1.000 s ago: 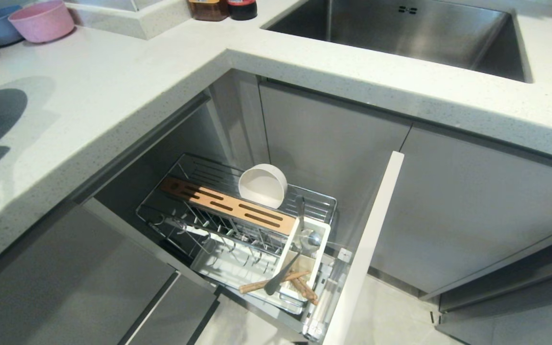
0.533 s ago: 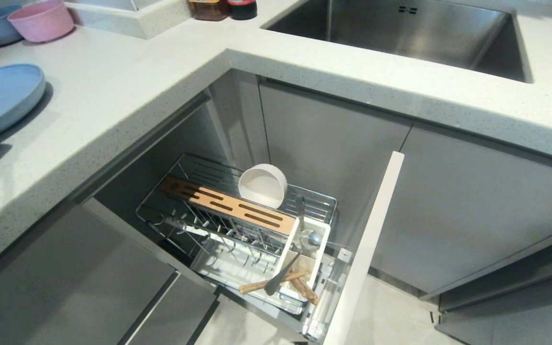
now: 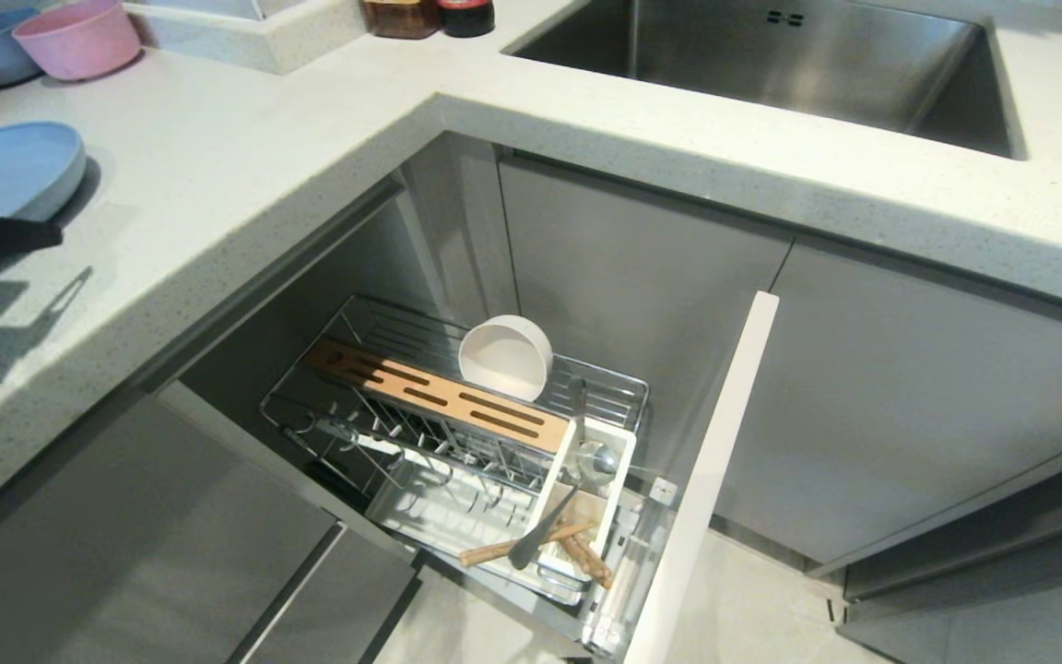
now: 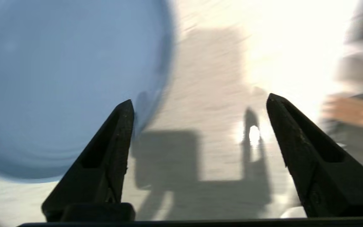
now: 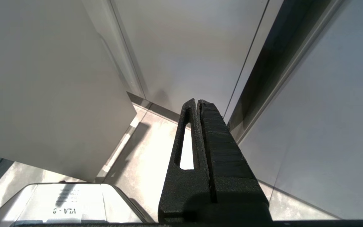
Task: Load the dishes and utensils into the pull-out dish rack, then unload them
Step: Take the bowl out of the cupboard
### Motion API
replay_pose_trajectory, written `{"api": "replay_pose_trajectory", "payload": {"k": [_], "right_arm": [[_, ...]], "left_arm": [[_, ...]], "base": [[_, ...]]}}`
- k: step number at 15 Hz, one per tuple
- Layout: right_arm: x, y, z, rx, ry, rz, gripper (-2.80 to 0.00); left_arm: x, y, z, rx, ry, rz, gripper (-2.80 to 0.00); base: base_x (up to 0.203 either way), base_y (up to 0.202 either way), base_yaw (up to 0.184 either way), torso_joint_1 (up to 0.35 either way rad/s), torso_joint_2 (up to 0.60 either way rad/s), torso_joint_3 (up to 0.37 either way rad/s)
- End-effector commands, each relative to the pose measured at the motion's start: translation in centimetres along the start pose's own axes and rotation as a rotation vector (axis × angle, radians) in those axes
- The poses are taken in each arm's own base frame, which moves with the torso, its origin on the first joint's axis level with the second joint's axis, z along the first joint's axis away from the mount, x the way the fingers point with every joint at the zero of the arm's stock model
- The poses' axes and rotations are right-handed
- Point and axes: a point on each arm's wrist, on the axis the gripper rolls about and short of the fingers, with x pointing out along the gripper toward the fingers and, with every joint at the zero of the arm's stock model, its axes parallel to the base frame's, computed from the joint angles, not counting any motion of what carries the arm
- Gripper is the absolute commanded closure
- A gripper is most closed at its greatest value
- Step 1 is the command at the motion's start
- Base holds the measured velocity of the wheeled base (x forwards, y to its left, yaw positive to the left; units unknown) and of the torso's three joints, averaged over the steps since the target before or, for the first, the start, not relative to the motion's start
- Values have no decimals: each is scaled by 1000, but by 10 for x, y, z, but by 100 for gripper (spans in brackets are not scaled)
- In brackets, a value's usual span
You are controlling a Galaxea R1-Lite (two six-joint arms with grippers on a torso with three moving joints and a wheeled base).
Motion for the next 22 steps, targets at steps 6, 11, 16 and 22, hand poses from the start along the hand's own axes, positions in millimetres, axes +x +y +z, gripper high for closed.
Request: {"api": "replay_pose_trajectory", "payload": {"k": [6,11,16,22], "right_arm": [[0,0,0,0,1,0,0],[0,0,0,0,2,0,0],[0,0,0,0,2,0,0],[0,0,0,0,2,0,0]], "left_arm": [[-57,-17,2,-143,-155,-158,0],[-78,-25,3,-290,-185,-278,0],[-76,-42,12,-458,-143,-500,0],[-20,-101,30,-553,-101,-567,0]], "base": [[0,0,0,0,0,0],[0,0,0,0,0,0],[0,0,0,0,0,0],[0,0,0,0,0,0]]}}
